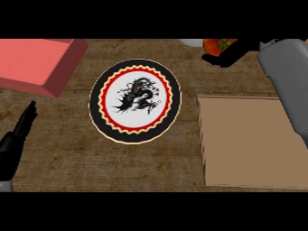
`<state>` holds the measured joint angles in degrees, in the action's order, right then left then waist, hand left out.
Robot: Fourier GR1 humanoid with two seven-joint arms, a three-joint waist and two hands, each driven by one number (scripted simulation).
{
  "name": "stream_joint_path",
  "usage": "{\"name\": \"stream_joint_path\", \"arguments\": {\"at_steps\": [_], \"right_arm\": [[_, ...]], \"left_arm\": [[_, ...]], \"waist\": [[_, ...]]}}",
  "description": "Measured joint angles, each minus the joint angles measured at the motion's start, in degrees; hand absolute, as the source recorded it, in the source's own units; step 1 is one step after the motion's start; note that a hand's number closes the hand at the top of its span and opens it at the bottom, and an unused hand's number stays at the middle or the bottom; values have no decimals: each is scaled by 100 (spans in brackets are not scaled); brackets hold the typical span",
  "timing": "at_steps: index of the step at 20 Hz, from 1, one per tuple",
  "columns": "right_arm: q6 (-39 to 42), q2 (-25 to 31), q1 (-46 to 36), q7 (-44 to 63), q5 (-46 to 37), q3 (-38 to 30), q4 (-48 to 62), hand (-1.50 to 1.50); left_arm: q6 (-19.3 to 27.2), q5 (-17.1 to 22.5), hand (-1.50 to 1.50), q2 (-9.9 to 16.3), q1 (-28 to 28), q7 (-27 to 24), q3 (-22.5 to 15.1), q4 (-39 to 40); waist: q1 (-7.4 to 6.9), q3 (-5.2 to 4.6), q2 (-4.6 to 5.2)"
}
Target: Pick the tomato from the tray and place it in the plate
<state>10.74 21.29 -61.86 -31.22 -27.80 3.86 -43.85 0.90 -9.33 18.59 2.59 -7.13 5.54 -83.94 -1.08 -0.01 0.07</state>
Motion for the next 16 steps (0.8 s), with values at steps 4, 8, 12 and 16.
{"name": "stream_joint_path", "arguments": {"at_steps": [4, 8, 12, 16], "right_arm": [[143, -480, -125, 514, 25, 84, -285, 150], [285, -992, -295, 1267, -9, 228, -558, 150], [223, -1495, -539, 1650, -216, 412, -246, 150], [121, -1844, -594, 1850, -385, 700, 89, 150]], "left_arm": [[-43, 6, 0, -11, 148, -62, 55, -59], [-53, -28, 0, -38, 146, -46, 69, -85], [-36, -105, 0, -103, 98, -44, 25, -62], [-38, -140, 0, -140, 143, -67, 23, -106]], "waist": [[37, -1, -12], [61, -2, -20], [24, -3, -2], [-11, -3, 7]]}}
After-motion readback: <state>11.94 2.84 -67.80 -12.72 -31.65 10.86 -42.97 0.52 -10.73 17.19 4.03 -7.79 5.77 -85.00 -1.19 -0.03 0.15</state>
